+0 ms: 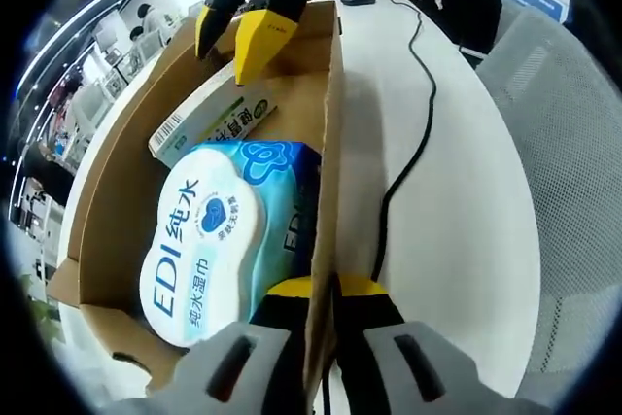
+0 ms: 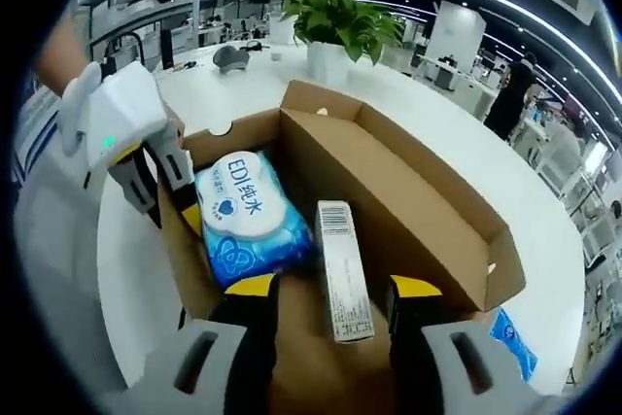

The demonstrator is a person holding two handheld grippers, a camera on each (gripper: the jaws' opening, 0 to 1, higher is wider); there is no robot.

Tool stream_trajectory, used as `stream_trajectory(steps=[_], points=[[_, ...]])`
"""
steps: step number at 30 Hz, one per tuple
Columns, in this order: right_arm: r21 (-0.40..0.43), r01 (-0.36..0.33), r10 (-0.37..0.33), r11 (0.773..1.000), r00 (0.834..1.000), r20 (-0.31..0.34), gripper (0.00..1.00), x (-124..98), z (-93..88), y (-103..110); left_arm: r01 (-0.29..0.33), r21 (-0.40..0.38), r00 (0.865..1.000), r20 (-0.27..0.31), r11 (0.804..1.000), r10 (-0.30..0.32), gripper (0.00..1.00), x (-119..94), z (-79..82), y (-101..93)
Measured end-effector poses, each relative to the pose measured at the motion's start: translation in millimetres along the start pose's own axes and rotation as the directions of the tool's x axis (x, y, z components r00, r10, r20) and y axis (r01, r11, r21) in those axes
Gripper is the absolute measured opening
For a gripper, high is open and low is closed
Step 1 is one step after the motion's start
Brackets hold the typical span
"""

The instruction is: Operate the shoe box by opening the lid, removing the specified soft item, and placing it in the target area until the item is outside and the box remains undamaged.

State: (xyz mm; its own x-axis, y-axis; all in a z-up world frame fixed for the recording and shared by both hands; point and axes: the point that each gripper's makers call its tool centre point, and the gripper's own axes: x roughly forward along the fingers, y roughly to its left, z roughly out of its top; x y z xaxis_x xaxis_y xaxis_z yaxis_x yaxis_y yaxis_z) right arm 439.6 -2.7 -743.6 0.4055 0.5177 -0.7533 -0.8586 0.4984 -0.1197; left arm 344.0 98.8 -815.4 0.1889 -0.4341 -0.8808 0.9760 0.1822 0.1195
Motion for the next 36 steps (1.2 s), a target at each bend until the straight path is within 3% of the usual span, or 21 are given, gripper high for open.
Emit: stream_trajectory(steps=[3,6,10,16,20,25,30,36], points=[[0.002,-0.086,0.086,0.996,0.994,-0.067,0.43,11.3,-7.3,3.0,0.000,0.000,1.000,0.000,1.000,0.000,0.04,0.0,0.1,-0.2],[-0.028,-0.075,0.072,0.997,0.993,-0.090,0.44,17.9,-9.2,-5.2,0.000,0.001,1.000,0.000,1.000,0.000,0.04,0.0,0.3,-0.5],[0.030,-0.099,0.102,0.995,0.986,-0.129,0.44,19.2,-11.1,-6.8,-0.001,0.000,1.000,0.001,1.000,0.001,0.04,0.6,0.0,-0.5],[0.046,-0.091,0.098,0.995,0.979,-0.181,0.42,30.2,-17.7,-9.0,-0.001,-0.001,1.000,0.000,1.000,0.001,0.04,-0.3,0.5,-0.8],[0.030,-0.083,0.088,0.996,0.978,-0.189,0.40,40.6,-19.3,-6.3,-0.004,0.000,1.000,0.000,1.000,0.004,0.04,-0.3,0.3,-0.2],[0.034,-0.085,0.091,0.996,0.971,-0.220,0.27,45.3,-25.2,-2.1,-0.005,-0.003,1.000,-0.001,1.000,0.005,0.04,-0.3,0.2,0.2],[0.031,-0.075,0.080,0.997,0.971,-0.227,0.20,47.2,-27.2,-7.0,-0.005,-0.002,1.000,-0.001,1.000,0.005,0.04,-0.7,0.4,0.5],[0.045,-0.090,0.098,0.995,0.969,-0.225,0.19,47.6,-27.3,-4.8,-0.004,0.001,1.000,0.000,1.000,0.004,0.04,-0.5,0.4,0.8]])
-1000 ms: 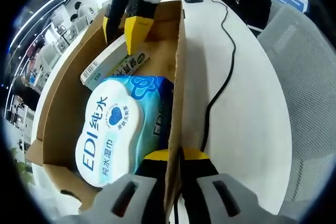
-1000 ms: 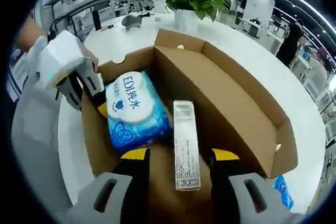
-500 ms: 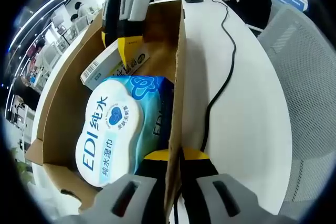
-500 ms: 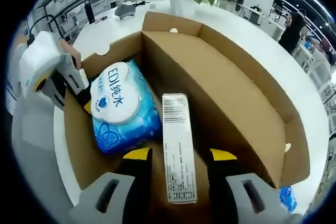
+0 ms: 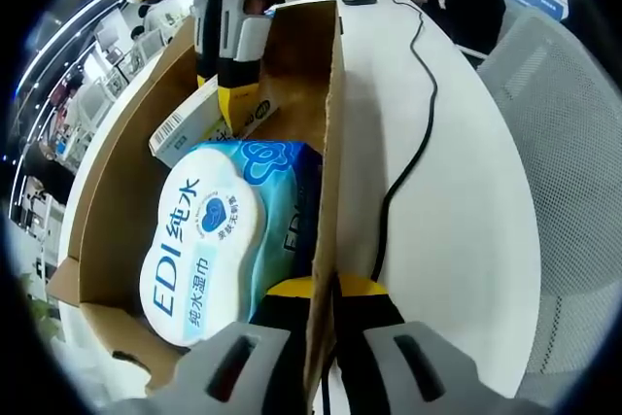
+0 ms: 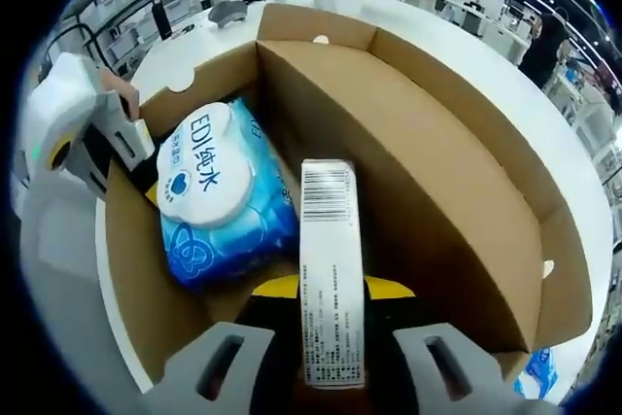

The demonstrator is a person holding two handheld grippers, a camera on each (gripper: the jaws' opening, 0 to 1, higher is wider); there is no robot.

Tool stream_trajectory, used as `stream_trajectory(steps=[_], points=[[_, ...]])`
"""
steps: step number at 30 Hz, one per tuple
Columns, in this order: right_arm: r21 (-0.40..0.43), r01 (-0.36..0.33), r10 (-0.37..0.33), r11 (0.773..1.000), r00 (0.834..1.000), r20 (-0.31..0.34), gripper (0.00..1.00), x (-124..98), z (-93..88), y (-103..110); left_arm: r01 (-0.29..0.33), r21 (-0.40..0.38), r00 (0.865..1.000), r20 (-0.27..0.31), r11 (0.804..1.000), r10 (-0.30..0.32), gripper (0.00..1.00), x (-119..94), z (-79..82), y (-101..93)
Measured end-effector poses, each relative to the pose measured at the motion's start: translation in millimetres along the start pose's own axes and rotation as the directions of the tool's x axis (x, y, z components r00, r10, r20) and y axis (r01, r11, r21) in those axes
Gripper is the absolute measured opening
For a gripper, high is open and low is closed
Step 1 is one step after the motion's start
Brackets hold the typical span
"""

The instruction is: Operate the shoe box by opening the lid, removing the specified soft item, and placing it in the target area until the item is outside and the box remains undamaged.

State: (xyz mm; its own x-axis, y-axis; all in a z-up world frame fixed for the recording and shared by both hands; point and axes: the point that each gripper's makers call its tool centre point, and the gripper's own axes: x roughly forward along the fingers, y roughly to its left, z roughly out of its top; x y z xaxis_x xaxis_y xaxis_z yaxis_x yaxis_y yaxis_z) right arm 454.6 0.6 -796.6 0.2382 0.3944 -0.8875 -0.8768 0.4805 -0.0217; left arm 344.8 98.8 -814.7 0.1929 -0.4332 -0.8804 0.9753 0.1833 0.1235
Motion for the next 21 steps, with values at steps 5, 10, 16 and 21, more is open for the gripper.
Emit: stream_trajectory(steps=[5,10,16,21], points=[[-0.015,0.017,-0.017,1.000,1.000,-0.006,0.18,-0.8,0.0,-0.1,0.000,0.000,1.000,0.000,1.000,0.000,0.04,-0.1,0.0,-0.3],[-0.011,0.027,-0.027,1.000,1.000,-0.015,0.18,-7.3,-2.8,-0.5,0.000,0.000,1.000,0.001,1.000,0.000,0.04,0.1,-0.3,-0.4],[0.031,0.020,-0.020,0.999,1.000,-0.002,0.18,-15.6,-3.5,-4.4,-0.002,0.004,1.000,0.002,1.000,0.002,0.04,0.1,-0.1,-0.4],[0.020,0.027,-0.027,0.999,1.000,0.002,0.18,-21.0,-4.7,-1.6,-0.001,0.002,1.000,0.001,1.000,0.001,0.04,-0.2,0.8,-0.7]])
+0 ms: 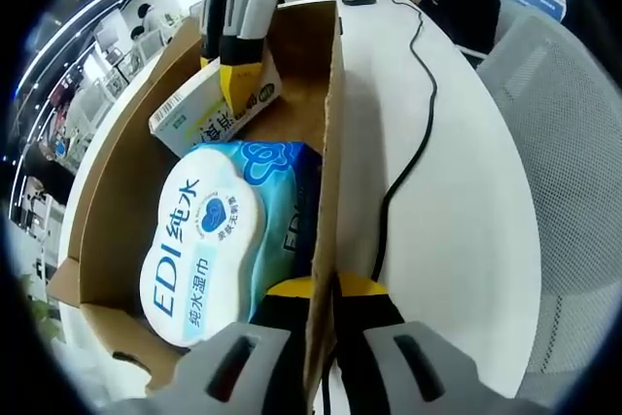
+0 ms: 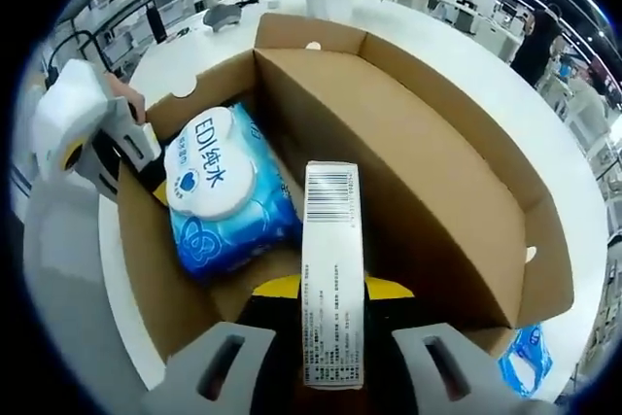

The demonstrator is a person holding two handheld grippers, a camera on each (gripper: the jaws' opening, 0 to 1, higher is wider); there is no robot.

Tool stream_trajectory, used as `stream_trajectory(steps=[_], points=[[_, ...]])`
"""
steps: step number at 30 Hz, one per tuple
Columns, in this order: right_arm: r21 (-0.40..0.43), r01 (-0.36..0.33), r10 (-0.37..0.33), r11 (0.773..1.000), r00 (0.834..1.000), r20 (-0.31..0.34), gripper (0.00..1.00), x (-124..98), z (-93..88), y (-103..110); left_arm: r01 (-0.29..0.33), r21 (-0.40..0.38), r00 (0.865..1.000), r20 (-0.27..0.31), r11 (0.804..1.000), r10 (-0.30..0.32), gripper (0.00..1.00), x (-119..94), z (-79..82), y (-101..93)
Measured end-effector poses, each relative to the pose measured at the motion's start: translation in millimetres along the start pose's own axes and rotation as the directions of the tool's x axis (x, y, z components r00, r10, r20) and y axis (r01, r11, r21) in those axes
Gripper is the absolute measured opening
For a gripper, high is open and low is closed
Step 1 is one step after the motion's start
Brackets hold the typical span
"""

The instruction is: Operate the shoe box by opening the lid, removing the specified soft item, and placing it in the target area until the item is outside and the box remains undamaged.

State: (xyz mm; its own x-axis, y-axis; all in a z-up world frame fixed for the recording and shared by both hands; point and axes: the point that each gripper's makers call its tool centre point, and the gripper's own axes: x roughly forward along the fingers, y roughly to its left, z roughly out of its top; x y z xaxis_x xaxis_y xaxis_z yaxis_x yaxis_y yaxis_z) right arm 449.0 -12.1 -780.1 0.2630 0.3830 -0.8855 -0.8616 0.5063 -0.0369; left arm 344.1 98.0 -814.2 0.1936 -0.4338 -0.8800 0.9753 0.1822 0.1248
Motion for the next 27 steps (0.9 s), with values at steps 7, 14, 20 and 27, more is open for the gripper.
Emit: stream_trajectory(steps=[7,14,20,27], points=[[-0.031,0.014,-0.013,0.999,1.000,0.024,0.18,-13.1,2.7,4.7,-0.001,0.000,1.000,0.000,1.000,0.001,0.04,0.6,-0.5,-0.2],[0.096,0.008,-0.010,0.995,1.000,0.028,0.18,-28.6,-0.8,3.4,-0.001,-0.003,1.000,-0.001,1.000,0.001,0.04,0.9,-1.0,-0.1],[0.114,0.012,-0.015,0.993,0.999,0.031,0.18,-36.5,-3.2,7.0,-0.001,-0.004,1.000,-0.001,1.000,0.001,0.04,1.0,-1.3,0.3],[0.128,0.015,-0.020,0.992,0.999,0.038,0.18,-40.1,-2.7,11.0,-0.001,-0.001,1.000,0.000,1.000,0.001,0.04,0.7,-0.9,0.0]])
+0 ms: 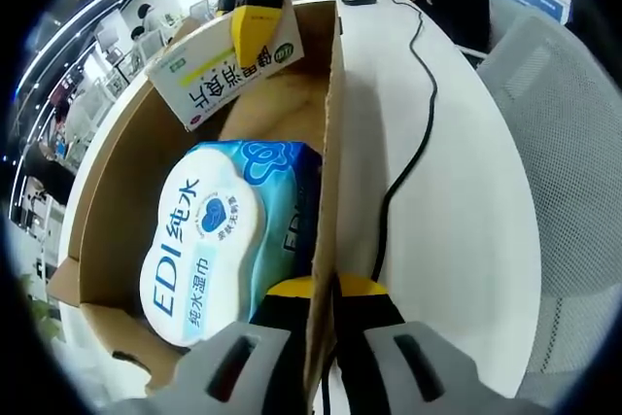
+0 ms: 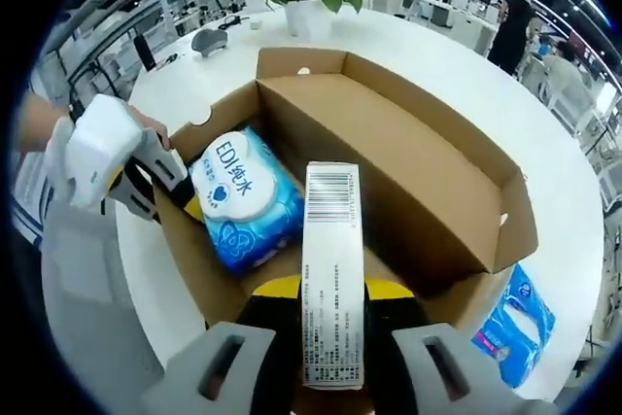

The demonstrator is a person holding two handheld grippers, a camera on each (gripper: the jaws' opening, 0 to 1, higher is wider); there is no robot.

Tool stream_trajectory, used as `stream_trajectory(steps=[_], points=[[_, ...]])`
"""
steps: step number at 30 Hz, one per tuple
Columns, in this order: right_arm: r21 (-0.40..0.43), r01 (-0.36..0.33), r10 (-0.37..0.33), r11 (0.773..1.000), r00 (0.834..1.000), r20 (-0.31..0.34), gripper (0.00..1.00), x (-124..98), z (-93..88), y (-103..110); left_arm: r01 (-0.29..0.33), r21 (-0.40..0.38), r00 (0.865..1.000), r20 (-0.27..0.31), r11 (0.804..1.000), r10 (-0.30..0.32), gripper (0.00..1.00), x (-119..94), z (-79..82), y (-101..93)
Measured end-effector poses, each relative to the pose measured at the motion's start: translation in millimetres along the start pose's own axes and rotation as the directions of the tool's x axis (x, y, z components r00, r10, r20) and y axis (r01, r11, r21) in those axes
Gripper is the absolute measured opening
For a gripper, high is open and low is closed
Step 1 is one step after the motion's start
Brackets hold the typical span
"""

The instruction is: Operate the shoe box by opening the lid, removing the specified soft item, and placing it in the target area until the item is outside and the box remains undamaged.

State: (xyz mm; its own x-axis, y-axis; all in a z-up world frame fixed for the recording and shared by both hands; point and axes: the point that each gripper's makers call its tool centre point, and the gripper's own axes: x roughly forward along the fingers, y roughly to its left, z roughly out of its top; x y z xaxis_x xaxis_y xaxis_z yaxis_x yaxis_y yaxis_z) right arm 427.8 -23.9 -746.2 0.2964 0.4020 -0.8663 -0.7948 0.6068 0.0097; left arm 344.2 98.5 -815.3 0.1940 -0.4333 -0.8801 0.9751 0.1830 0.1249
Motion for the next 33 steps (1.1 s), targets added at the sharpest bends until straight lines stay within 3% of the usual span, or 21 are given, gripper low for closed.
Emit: stream_trajectory(steps=[11,27,33], points=[[0.022,0.016,-0.016,1.000,1.000,0.016,0.18,-6.2,-1.2,5.8,0.001,0.007,1.000,0.002,1.000,-0.001,0.04,-0.1,0.0,0.5],[0.174,0.015,-0.034,0.985,0.994,0.107,0.18,-26.5,-1.6,16.9,0.002,0.010,1.000,0.001,1.000,-0.002,0.03,0.0,-0.1,0.3],[0.185,0.040,-0.064,0.982,0.990,0.127,0.18,-35.4,-2.9,16.6,0.000,0.011,1.000,0.002,1.000,-0.001,0.03,-0.9,0.0,0.0]])
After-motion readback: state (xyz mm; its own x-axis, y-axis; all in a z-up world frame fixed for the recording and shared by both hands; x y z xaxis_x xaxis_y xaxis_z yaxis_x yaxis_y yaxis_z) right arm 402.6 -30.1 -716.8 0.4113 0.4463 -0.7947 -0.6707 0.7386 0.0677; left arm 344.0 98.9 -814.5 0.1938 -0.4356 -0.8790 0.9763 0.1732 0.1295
